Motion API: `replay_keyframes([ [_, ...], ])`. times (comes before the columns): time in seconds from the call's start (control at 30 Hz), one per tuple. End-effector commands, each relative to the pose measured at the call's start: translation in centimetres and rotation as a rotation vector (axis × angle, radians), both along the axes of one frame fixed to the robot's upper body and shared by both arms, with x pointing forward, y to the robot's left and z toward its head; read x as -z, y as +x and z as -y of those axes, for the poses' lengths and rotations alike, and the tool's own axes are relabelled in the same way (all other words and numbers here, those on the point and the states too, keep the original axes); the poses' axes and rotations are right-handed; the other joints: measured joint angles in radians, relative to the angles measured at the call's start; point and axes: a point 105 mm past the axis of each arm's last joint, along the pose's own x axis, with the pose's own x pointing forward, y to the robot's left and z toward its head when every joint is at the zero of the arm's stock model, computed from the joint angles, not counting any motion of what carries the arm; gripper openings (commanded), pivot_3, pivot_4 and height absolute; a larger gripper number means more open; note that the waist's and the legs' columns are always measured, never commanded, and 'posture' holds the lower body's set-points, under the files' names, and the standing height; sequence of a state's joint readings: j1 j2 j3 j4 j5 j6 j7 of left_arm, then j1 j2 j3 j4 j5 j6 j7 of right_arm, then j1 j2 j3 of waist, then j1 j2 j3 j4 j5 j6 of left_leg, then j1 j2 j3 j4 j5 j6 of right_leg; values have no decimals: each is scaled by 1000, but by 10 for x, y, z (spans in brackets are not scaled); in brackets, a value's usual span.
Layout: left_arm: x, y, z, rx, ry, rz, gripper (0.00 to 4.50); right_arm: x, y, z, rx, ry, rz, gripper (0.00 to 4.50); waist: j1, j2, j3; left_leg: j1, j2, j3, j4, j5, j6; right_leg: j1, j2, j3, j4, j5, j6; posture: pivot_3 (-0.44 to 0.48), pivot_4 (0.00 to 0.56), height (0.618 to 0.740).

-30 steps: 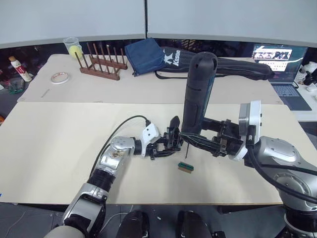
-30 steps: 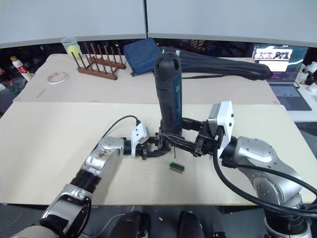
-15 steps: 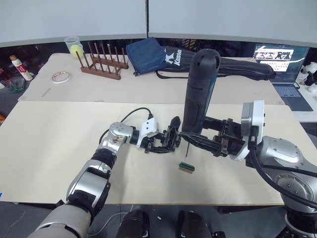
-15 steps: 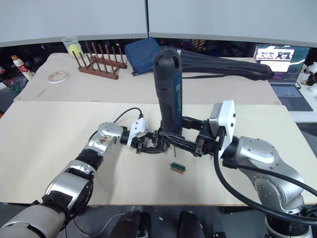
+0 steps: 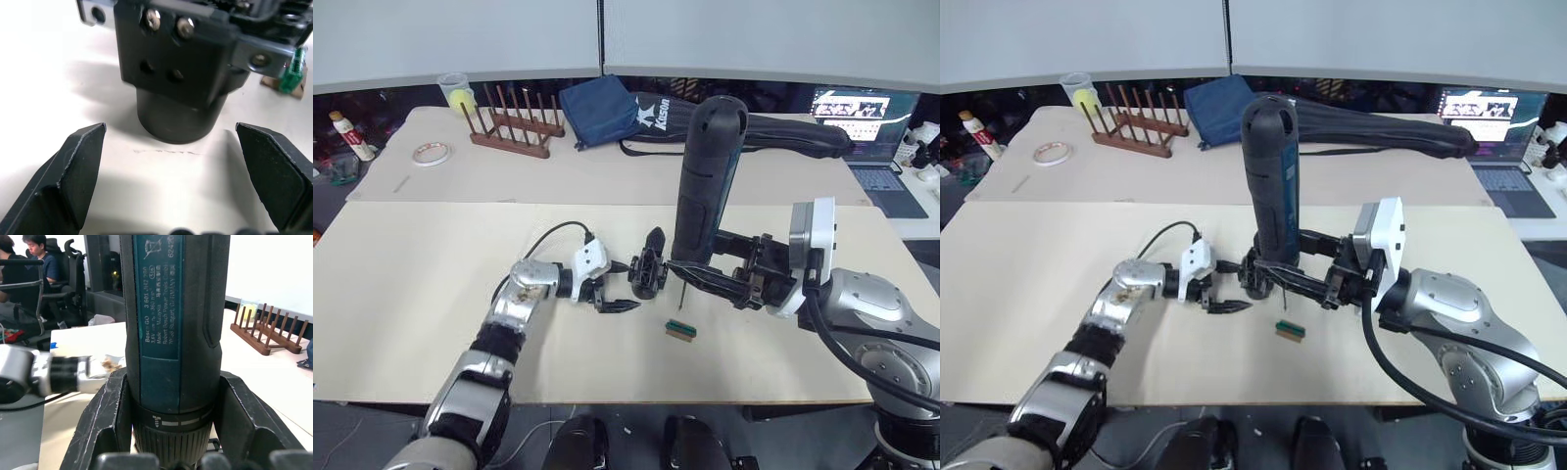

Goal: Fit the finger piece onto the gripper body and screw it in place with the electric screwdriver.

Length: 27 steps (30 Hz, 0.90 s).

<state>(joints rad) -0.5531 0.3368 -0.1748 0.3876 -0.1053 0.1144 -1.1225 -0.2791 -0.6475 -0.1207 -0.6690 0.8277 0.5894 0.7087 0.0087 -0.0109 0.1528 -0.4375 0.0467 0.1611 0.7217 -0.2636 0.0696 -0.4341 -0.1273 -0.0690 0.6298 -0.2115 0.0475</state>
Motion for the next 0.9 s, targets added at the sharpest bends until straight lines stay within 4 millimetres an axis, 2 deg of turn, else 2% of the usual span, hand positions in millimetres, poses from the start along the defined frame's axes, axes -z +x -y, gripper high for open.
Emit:
replay_keyframes([
  [0.03,-9,-7,11,-42,-27,43,4500,-16,-7,-3,-27,33,90,1913,3,0,0,0,0,0,0,0,0,0,0,0,0,0,0,0,150,740],
  [0.37,-8,-3,21,-122,-47,58,4500,-17,-6,-3,-40,27,97,1913,3,0,0,0,-1,0,0,0,0,0,0,0,0,0,0,0,150,740],
  [0.47,-9,-1,22,-124,-50,61,3672,-21,-6,-3,-56,23,108,1913,3,0,0,0,-1,0,0,0,0,0,0,0,0,0,0,0,150,740],
  [0.57,-8,0,21,-108,-39,59,2364,-39,-9,-5,-125,50,109,1913,2,0,0,0,-1,0,0,0,0,0,0,0,0,0,0,0,150,740],
  [0.7,-8,1,21,-101,-38,58,2321,-55,-13,-9,-206,66,95,1913,4,0,0,0,0,0,-1,0,0,0,0,-1,0,0,0,0,150,740],
  [0.9,-9,2,24,-85,-41,63,2321,-79,-11,-29,-291,86,128,1913,2,0,0,0,-1,1,0,0,0,-1,-1,0,0,1,0,0,150,740],
])
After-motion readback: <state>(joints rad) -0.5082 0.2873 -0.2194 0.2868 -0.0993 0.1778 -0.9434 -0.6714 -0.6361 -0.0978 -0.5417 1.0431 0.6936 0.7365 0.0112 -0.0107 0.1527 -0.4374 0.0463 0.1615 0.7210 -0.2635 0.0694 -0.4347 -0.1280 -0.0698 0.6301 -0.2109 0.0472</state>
